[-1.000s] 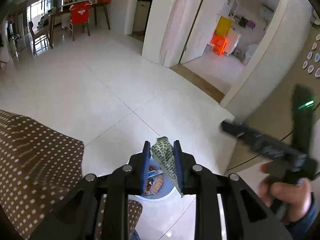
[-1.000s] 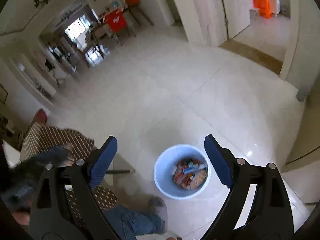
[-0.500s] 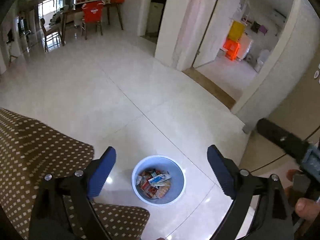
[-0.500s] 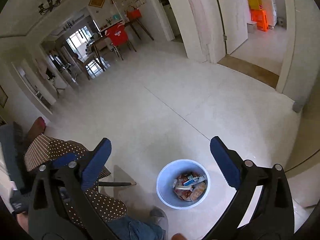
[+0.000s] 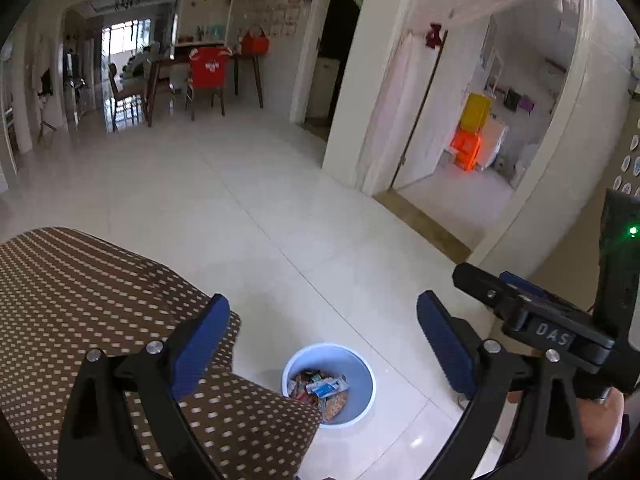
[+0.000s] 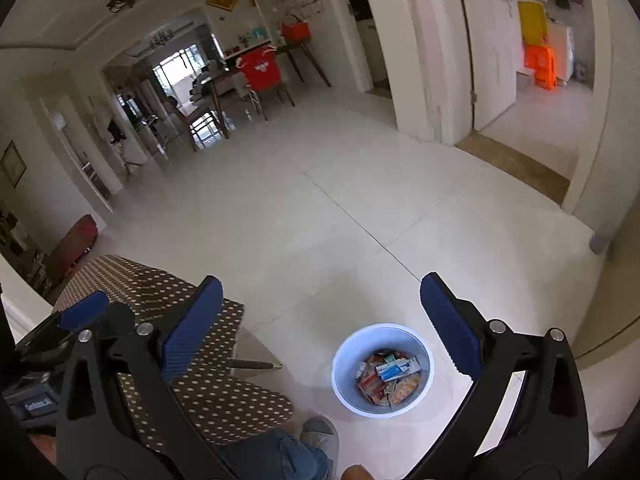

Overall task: Collect trash
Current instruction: 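Move both open tools back over the table toward the remaining packets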

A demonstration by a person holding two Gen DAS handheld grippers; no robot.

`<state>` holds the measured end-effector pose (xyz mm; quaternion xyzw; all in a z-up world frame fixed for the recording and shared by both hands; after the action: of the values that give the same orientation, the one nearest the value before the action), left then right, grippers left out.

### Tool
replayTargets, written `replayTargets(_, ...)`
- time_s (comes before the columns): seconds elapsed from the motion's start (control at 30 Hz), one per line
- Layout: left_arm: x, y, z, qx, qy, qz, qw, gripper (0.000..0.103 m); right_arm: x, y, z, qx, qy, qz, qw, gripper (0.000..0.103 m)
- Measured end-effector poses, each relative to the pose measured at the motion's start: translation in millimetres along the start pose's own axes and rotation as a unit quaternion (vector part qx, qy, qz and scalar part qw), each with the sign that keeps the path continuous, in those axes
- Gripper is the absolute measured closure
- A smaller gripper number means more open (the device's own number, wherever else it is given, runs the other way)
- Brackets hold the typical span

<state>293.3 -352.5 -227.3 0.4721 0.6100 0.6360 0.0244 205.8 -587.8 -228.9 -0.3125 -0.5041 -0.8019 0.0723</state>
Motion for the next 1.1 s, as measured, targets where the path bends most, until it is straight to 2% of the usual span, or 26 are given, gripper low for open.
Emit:
replayTargets(0.3, 67, 12, 56, 0.022, 0.039, -0.042, 0.9981, 0.01, 14, 6, 78, 0.044, 0.036, -0.014, 0.998, 0.006)
replayTargets(0.53, 115, 6, 137, 0.074, 0.113, -0.065, 0.9888, 0.01, 12, -3, 152, 0.085, 0.077, -0.008, 0.993, 0.006)
replayTargets(0.83, 193, -14, 255, 0.127, 0.218, -0.093, 0.9631, 0.009, 9, -27, 269, 0.154, 0.145, 0.005, 0.977, 0.006)
replayTargets(1.0, 220, -38, 331, 0.172, 0.276, -0.085, 0.9418, 0.009, 0, -45, 328, 0.187, 0.179, 0.018, 0.966, 0.006)
replayTargets(1.1, 229, -55, 377, 0.214, 0.308, -0.08, 0.9236, 0.009, -10, -57, 355, 0.2, 0.194, 0.029, 0.96, 0.006)
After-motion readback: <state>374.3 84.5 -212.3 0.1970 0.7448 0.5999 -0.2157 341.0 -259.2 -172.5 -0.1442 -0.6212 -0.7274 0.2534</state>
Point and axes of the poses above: each gripper's, at about its wrist camera, not at the fingertips, and x roughly against the way its jaws point, z to its left, y to its top, the point moved 10 cm from there along -x, roughly the way its jaws point, and after that the axes turned 6 degrees about -z, right-handed, at the moved point
